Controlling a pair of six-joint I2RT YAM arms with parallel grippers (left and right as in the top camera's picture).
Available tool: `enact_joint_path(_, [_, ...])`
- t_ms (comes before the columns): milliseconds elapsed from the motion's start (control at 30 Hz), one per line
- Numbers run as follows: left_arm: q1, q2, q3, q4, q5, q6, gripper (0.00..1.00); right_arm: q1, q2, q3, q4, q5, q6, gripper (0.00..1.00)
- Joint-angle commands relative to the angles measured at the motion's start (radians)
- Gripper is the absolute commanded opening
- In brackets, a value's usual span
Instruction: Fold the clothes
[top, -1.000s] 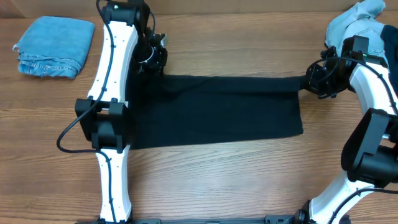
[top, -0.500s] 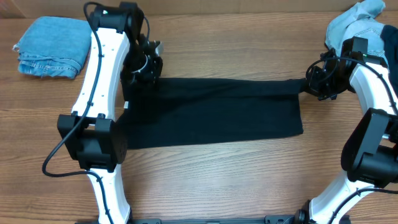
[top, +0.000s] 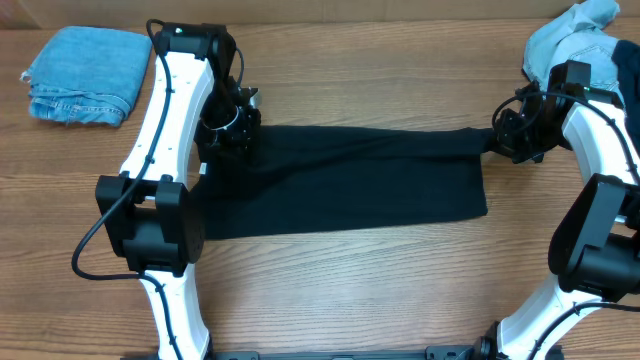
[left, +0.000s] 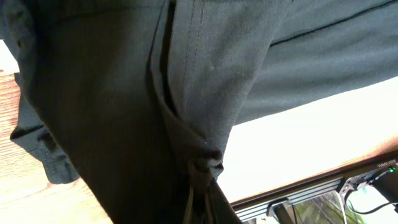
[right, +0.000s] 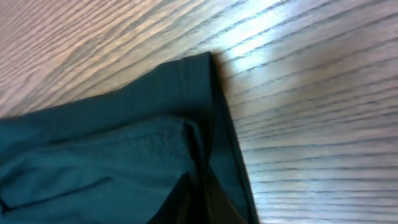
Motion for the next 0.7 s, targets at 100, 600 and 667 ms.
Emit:
enact_joint_path(100, [0.006, -0.018, -0.002, -0.003, -0.023, -0.014, 0.09, -0.004, -0.032, 0.029, -0.004, 0.069, 0.000, 0.11])
enact_joint_path(600, [0.045, -0.025, -0.002, -0.003, -0.035, -0.033, 0.38, -0.004, -0.032, 0.029, -0.003, 0.145, 0.000, 0.51])
enact_joint_path(667, [0.058, -0.032, -0.001, -0.003, 0.000, -0.028, 0.38, -0.004, -0.033, 0.029, 0.002, 0.121, 0.004, 0.51])
